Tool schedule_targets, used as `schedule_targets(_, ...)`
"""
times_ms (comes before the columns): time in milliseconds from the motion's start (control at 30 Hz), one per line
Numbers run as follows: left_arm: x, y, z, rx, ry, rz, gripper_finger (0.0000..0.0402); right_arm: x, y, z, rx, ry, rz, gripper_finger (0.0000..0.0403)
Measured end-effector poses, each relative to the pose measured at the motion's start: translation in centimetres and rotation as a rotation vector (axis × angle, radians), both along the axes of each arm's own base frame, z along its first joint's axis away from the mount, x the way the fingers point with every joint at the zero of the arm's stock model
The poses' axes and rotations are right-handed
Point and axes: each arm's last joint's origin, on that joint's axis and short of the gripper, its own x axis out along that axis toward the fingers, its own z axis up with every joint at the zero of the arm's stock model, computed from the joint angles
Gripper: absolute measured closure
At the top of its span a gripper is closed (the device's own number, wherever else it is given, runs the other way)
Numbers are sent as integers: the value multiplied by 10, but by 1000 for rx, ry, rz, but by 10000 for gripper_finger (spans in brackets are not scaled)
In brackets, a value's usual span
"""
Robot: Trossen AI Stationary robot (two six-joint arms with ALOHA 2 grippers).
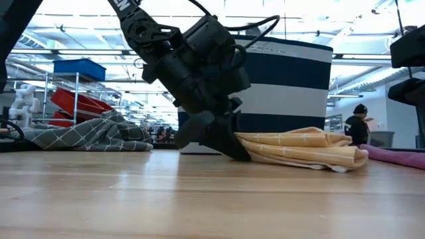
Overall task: Fold towel
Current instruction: Fold the yellow towel, then stack the purple towel on the yellow towel
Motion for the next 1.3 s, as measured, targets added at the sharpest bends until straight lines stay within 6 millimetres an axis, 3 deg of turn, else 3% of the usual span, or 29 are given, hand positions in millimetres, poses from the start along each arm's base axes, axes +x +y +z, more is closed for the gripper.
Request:
schedule_targets(200, 1, -12, 0, -72, -15, -103, 229, 0, 0, 0, -5, -4, 15, 183)
schedule_targets(533, -1, -24, 0, -242, 9, -189, 120, -10, -9, -26, -7, 19, -14, 188)
schedule_targets(733, -3, -31, 4, -328, 20, -245, 100, -13, -12, -31, -21, 15, -40, 194)
schedule_targets(867, -5, -37, 20, -313, -22, -272, 100, -14, -13, -33, -45, 7, -51, 233)
schedule_targets(1100, -11, -37, 50, -264, -79, -261, 102, -11, -13, -32, -44, -26, -63, 383)
schedule_targets(1300, -17, -34, 60, -212, -63, -221, 102, -1, -4, -27, 71, -136, -64, 388)
